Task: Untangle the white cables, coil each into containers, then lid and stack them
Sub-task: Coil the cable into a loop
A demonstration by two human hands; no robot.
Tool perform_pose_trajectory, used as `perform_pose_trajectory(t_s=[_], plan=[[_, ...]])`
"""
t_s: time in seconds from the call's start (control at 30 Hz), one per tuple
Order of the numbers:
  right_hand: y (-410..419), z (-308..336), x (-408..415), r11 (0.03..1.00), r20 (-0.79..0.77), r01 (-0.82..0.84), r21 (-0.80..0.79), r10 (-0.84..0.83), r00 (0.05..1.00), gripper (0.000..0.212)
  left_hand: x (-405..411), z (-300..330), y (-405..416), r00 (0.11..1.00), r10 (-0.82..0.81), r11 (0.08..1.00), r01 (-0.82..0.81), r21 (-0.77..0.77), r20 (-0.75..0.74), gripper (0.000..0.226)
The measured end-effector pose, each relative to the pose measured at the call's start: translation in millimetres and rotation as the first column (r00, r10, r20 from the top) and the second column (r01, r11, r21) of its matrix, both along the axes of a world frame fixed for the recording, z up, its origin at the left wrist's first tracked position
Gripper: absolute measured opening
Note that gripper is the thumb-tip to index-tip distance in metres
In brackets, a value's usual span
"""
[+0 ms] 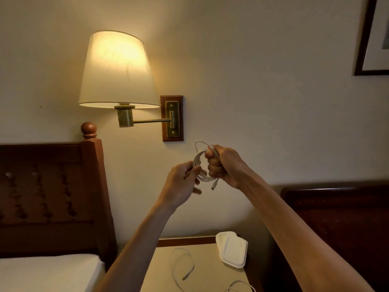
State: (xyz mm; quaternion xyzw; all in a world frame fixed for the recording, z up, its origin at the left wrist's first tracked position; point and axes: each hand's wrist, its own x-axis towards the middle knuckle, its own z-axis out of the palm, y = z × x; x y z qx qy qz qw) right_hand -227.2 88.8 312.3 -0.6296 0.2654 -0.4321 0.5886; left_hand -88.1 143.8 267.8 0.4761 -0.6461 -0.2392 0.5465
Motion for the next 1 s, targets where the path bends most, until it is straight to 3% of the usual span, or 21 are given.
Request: perform_pose_trajectory(t_s=[0.1,0.2,0.27,0.37,0.47,0.57,0.67,0.77,0.83,0.93,1.0], plan=[[-5,8,-2,0.999,0.030,0.049,-0.018,-0.049,0.998,0.043,-6,-20,10,0.984,0.085,0.996,-0.077,-0.054,0.157,0.033],[-5,14,1,0.997,0.002,0.047,-0.054,-0.047,0.999,0.044,-12,-50,16,0.980,0.175,0.973,-0.158,-0.166,0.098,0.044],[-4,11,6,0.996,-0.041,0.039,-0.080,-0.043,0.998,0.043,-13,-57,17,0.985,0.172,0.982,-0.172,-0.084,-0.014,0.049],[-4,2,8,0.996,-0.089,-0.007,-0.089,-0.002,0.996,0.044,-11,-44,21,0.993,0.055,0.986,-0.038,0.162,-0.103,0.056],[-2,0,9,0.994,-0.143,-0.066,-0.089,0.052,0.988,0.045,-1,-28,21,0.990,0.059,0.961,-0.092,0.262,0.130,0.073],[0,0,13,0.992,-0.144,-0.087,-0.094,0.073,0.987,0.045,2,-21,15,0.968,0.184,0.975,-0.201,0.091,0.168,0.055],[1,-1,15,0.991,-0.160,-0.087,-0.106,0.069,0.985,0.046,1,-19,14,0.966,0.254,0.965,-0.250,-0.080,0.056,0.020],[0,-5,12,0.992,-0.148,-0.086,-0.091,0.072,0.986,0.047,5,-11,18,0.989,0.142,0.988,-0.144,-0.056,-0.040,0.026],[0,-6,9,0.993,-0.137,-0.088,-0.073,0.077,0.988,0.047,12,-6,20,0.990,0.015,0.999,-0.008,0.052,-0.141,0.025],[1,-4,9,0.993,-0.149,-0.080,-0.083,0.067,0.987,0.047,19,-1,22,0.914,-0.226,0.943,0.292,0.159,-0.336,0.029],[4,-2,11,0.992,-0.161,-0.082,-0.098,0.065,0.985,0.047,19,4,24,0.872,-0.265,0.918,0.359,0.168,-0.412,0.032]])
